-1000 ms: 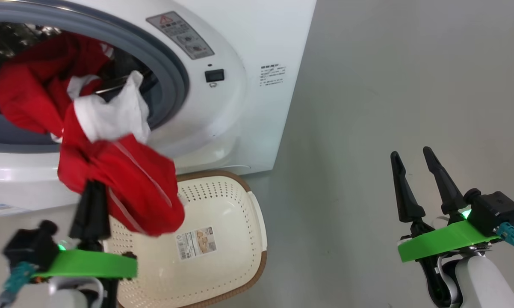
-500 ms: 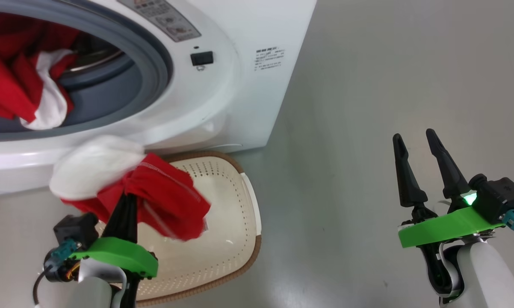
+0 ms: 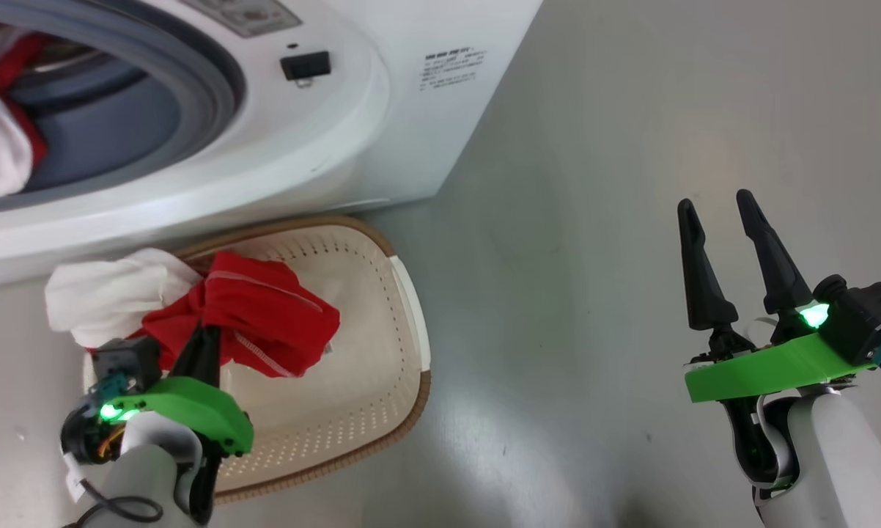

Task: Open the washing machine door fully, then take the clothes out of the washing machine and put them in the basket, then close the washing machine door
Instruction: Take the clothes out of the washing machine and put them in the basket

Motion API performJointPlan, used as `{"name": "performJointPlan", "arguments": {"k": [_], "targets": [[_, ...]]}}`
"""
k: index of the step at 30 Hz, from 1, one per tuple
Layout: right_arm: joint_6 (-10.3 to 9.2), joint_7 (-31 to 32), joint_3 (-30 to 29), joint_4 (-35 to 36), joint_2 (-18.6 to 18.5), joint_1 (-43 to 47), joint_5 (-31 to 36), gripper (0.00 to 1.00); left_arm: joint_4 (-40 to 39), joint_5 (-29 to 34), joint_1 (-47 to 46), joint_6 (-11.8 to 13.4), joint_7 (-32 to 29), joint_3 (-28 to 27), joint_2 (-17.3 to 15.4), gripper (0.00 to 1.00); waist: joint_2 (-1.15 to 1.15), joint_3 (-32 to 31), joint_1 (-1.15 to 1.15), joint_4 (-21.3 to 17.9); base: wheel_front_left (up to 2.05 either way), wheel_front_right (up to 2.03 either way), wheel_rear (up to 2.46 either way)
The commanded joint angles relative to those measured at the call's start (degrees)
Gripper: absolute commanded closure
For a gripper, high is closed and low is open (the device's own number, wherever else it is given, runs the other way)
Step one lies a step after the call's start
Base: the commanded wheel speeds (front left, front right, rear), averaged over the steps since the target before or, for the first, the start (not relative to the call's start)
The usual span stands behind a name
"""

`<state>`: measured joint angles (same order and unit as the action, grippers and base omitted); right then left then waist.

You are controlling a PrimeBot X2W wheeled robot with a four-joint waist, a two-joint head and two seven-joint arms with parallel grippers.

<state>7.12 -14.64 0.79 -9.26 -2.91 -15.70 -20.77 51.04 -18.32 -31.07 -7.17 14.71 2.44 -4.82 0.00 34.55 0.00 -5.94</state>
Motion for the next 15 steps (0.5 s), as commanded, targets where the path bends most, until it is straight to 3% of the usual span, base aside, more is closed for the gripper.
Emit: {"name": "performJointPlan", "arguments": {"k": [1, 13, 15], "targets": [[0.36, -0.36, 1.02, 1.53, 0.03, -0.45, -0.27, 0.0, 1.18, -0.58, -0.49, -0.32, 0.29, -0.58, -1.73, 1.0, 0.0, 2.74, 0.0, -0.86, 0.0, 0.0, 0.0], [0.36, -0.36, 0.26, 2.64, 0.03, -1.83, 0.23, 0.0, 5.83, -5.44, -4.86, -0.32, 0.29, 1.1, -2.35, 0.98, 0.0, 5.98, 0.0, -0.62, 0.0, 0.0, 0.0], [0.36, -0.36, 0.18, 2.57, 0.03, -1.94, 0.35, 0.0, 5.74, -5.91, -5.17, -0.32, 0.29, 0.68, -2.31, 0.67, 0.0, 5.95, 0.0, -0.46, 0.0, 0.0, 0.0]]}}
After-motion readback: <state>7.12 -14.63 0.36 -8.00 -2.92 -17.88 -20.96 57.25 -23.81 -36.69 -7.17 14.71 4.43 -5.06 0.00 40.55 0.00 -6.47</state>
